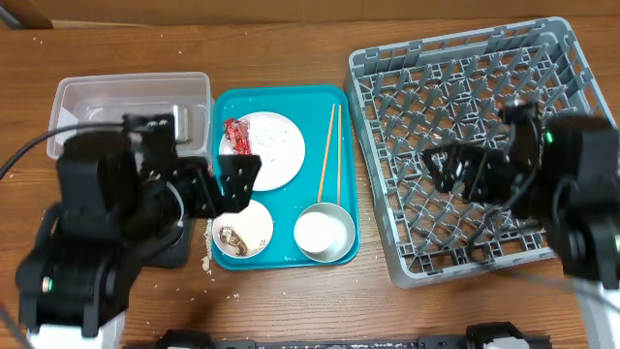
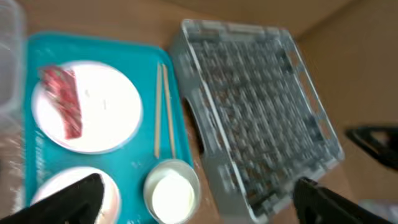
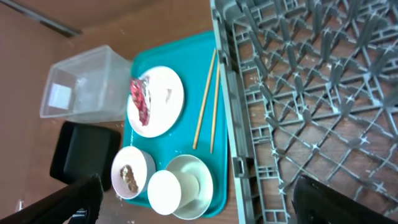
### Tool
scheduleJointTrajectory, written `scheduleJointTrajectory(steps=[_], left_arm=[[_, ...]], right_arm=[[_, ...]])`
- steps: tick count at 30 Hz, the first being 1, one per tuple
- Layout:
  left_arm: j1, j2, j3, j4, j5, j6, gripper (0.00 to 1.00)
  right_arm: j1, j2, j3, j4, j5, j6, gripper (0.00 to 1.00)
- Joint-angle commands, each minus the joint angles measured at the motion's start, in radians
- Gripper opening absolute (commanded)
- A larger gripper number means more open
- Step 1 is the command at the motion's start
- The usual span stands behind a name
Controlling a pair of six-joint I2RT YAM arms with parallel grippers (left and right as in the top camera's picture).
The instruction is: Sort waste into correct bins and load items into the dishwasher
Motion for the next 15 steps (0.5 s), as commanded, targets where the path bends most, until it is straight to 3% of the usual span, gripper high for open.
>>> scheduleJointTrajectory(steps=[1,4,9,15], left_arm=[[-0.085,0.127,0.015,-0.106,0.055,0.018,0.84],[-0.248,0.240,-0.024,-0.179,-0.135,-0.007,0.70],[-0.532,0.466,-0.164,-0.066,-0.399,-0.143,0.70],[-0.555,0.669,-0.180,0.056,-0.458,-0.179,0.58]], right_arm=[[-0.002,0.082,0.055,-0.037,-0.018,-0.014,1.00],[-0.002,0.117,0.054,-0.045,-0.019,-0.014,0.97],[-0.002,0.124,0.055,-0.053,-0.019,-0.013,0.96],[-0.002,0.124,0.054,-0.074,-0.019,-0.014,0.96]])
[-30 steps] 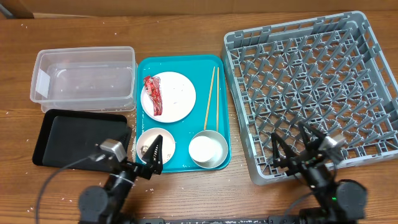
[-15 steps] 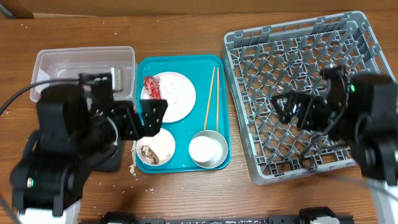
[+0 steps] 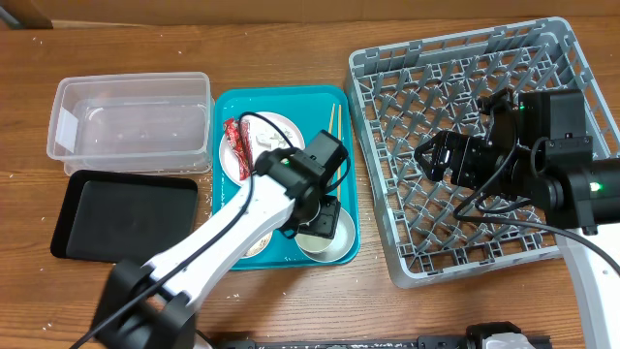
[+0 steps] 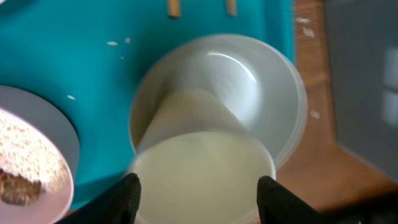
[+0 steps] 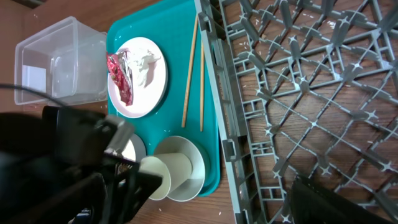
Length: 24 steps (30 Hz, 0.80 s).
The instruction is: Sort waste into correct bins and load items into the dishwasher
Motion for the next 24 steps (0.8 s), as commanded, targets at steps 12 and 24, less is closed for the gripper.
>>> scheduleJointTrajectory(steps=[12,24], left_arm=[[0.015,-0.031,0.138,-0.091,-0.048,-0.059,0.52],[0.017,0.040,-0.035,0.001,-0.109,-0.095,0.46]], right_arm=[[-0.002,-0.008,0.028,-0.007,-0.010,-0.006,0.96],[-0.002,-0.008,0.028,-0.018,-0.010,-0.006,0.96]])
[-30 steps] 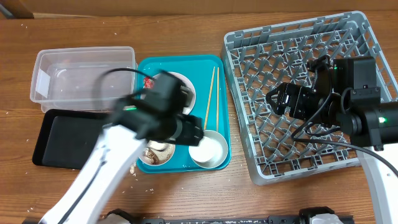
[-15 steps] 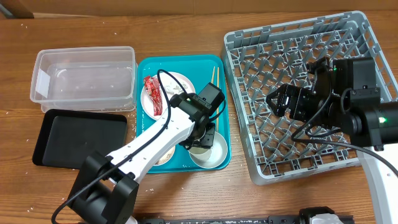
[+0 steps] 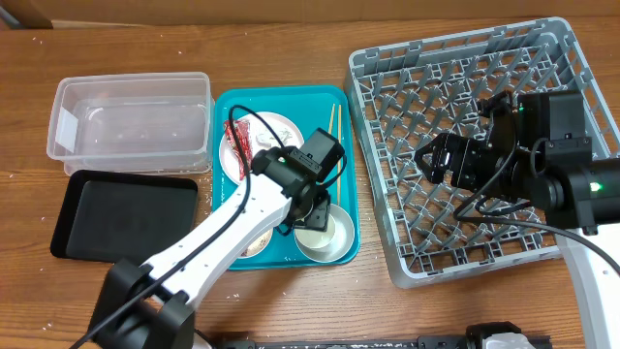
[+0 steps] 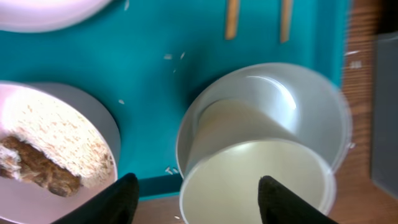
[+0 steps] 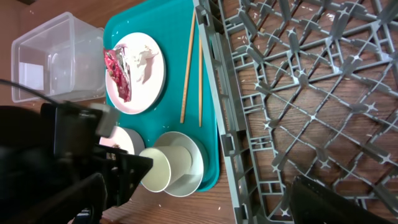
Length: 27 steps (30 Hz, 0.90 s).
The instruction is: Sort waste into correct bins and load items into the dishwasher
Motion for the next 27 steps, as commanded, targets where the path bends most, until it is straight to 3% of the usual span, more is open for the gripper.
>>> scheduleJointTrajectory(steps=[1,2,3,10,11,12,13,16,19,21,27], left_arm=[[0.005,0.035,-0.015,0.006,0.009,-0.028,0.41],[0.005,0.034,-0.012,0.008,0.023,-0.028,0.11],[0.006,0.034,0.000,0.003,0.048,-0.027,0.04],[0.136,-0.039,0.294,-0.196,0.116,-0.014,0.04],[0.186,-0.060,0.342,-0.194,0.229,0.035,0.04],[0.267,-0.085,0.383,-0.173,0.482,0.120,0.04],[0.313,-0.093,0.394,-0.163,0.637,0.165,0.04],[0.456,-0.098,0.396,-0.210,1.126,0.324,0.04],[0.505,-0.098,0.397,-0.298,1.328,0.431,0.04],[0.516,-0.098,0.397,-0.334,1.336,0.457,0.04],[0.515,-0.098,0.397,-0.358,1.339,0.468,0.04]], right_arm=[[-0.002,-0.008,0.027,0.003,-0.010,-0.006,0.96],[-0.002,-0.008,0.027,0.003,-0.010,-0.006,0.96],[-0.002,-0.008,0.027,0.002,-0.010,-0.007,0.95],[-0.002,-0.008,0.027,0.008,-0.009,-0.007,0.92],[-0.002,-0.007,0.027,0.019,-0.016,-0.007,0.92],[-0.001,-0.006,0.025,0.035,-0.043,-0.016,0.92],[0.002,-0.005,0.022,0.051,-0.076,-0.035,0.92],[0.043,0.011,0.003,0.148,-0.407,-0.251,0.90],[0.070,0.039,0.003,0.190,-0.576,-0.368,0.89],[0.077,0.048,0.003,0.220,-0.745,-0.492,0.89],[0.150,0.056,0.003,0.343,-0.890,-0.493,0.88]])
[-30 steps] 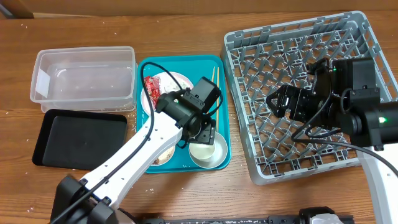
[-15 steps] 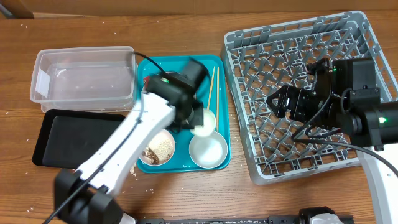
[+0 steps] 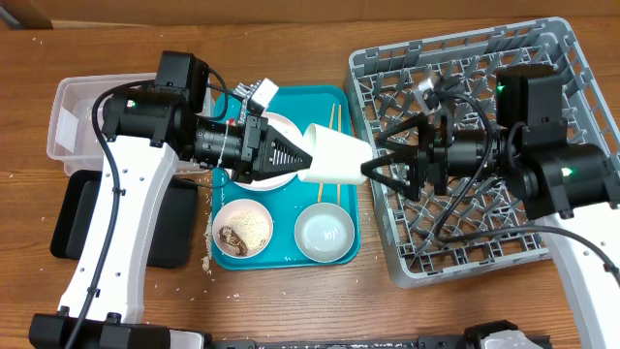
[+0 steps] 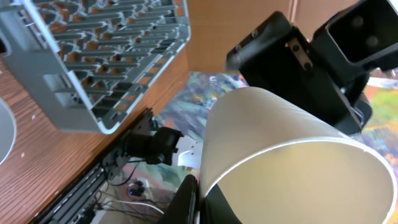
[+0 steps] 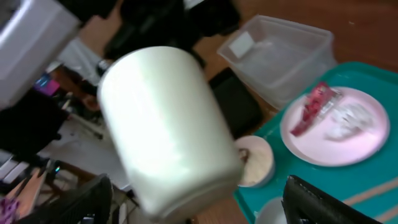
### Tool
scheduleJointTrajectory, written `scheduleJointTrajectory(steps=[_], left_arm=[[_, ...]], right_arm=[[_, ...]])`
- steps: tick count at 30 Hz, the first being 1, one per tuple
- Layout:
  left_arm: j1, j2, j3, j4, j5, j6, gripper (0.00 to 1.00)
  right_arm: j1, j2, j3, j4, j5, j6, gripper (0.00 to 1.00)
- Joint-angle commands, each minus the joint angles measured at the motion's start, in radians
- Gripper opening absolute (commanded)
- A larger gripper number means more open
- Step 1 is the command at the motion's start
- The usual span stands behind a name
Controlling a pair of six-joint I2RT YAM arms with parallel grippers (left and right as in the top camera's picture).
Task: Sort waste into correct bins and load items into the dishwasher
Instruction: 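Pass the white cup from the left gripper to the right gripper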
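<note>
A white cup (image 3: 334, 155) hangs on its side above the teal tray (image 3: 291, 97), with my left gripper (image 3: 298, 158) shut on its rim. In the left wrist view the cup (image 4: 292, 162) fills the frame, and one black finger (image 4: 186, 199) lies against its wall. My right gripper (image 3: 370, 163) faces the cup's base from the grey dish rack (image 3: 484, 87), open, its fingers spread just short of the cup. The right wrist view shows the cup (image 5: 168, 124) between its wide-apart fingers (image 5: 84, 199).
On the tray are a plate (image 5: 339, 124) with a red wrapper (image 5: 311, 106), chopsticks (image 3: 331, 121), a bowl of food scraps (image 3: 242, 231) and an empty white bowl (image 3: 325, 233). A clear container (image 3: 77, 107) and a black tray (image 3: 68, 223) sit to the left.
The cup lay in the white bowl with my left gripper open around it. Now it is gripped, held sideways above the tray. My right gripper has moved left from over the rack to the cup's base.
At first both grippers were raised and the cup lay in the bowl at the tray's front right. My left gripper was then down at the cup, open astride it, for two moments. Now the cup is off the bowl, held between the two grippers.
</note>
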Motion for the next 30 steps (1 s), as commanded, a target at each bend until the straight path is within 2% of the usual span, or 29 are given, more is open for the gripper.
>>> scheduleJointTrajectory(steps=[1,7,8,9,10,11,13,14,16,20,22,26,27,28,30], left_arm=[[0.004,-0.005,0.008,0.000,0.066,0.047,0.04],[0.004,-0.005,0.008,0.004,0.051,0.051,0.04],[0.004,-0.005,0.008,0.010,0.028,0.050,0.09],[0.004,-0.005,0.008,0.013,0.006,0.050,0.16],[0.004,-0.005,0.008,0.013,-0.011,0.050,0.15],[0.004,-0.005,0.008,0.013,-0.011,0.050,0.08],[0.004,-0.005,0.008,0.032,0.101,0.103,0.04],[0.004,-0.005,0.008,0.034,0.148,0.122,0.04],[0.004,-0.005,0.008,0.043,0.196,0.129,0.04],[0.004,-0.005,0.008,0.048,0.196,0.129,0.04],[0.004,-0.005,0.008,0.057,0.196,0.129,0.04],[0.004,-0.005,0.008,0.092,0.196,0.124,0.04],[0.004,-0.005,0.008,0.100,0.196,0.124,0.04],[0.004,-0.005,0.008,0.103,0.196,0.124,0.04],[0.004,-0.005,0.008,0.106,0.197,0.124,0.04]], right_arm=[[0.068,-0.002,0.005,0.051,-0.136,-0.041,0.82],[0.105,0.000,0.005,0.119,-0.128,0.031,0.51],[0.105,0.000,0.005,0.114,-0.127,0.031,0.46],[0.103,0.000,0.005,0.108,-0.109,0.036,0.46],[0.102,-0.002,0.005,0.106,-0.087,0.048,0.46],[0.103,-0.002,0.005,0.097,-0.029,0.064,0.46],[0.103,-0.002,0.005,0.079,0.016,0.064,0.75],[0.103,-0.002,0.005,0.080,0.016,0.064,0.81],[0.101,-0.002,0.005,0.087,0.015,0.064,0.85],[0.105,-0.002,0.005,0.092,-0.045,0.063,0.92],[0.105,-0.002,0.005,0.111,-0.118,0.064,0.77],[0.106,-0.002,0.005,0.112,-0.155,0.064,0.78],[0.107,-0.001,0.005,0.110,-0.158,0.064,0.79],[0.111,-0.001,0.005,0.109,-0.158,0.064,0.87],[0.125,-0.001,0.005,0.110,-0.158,0.064,0.93]])
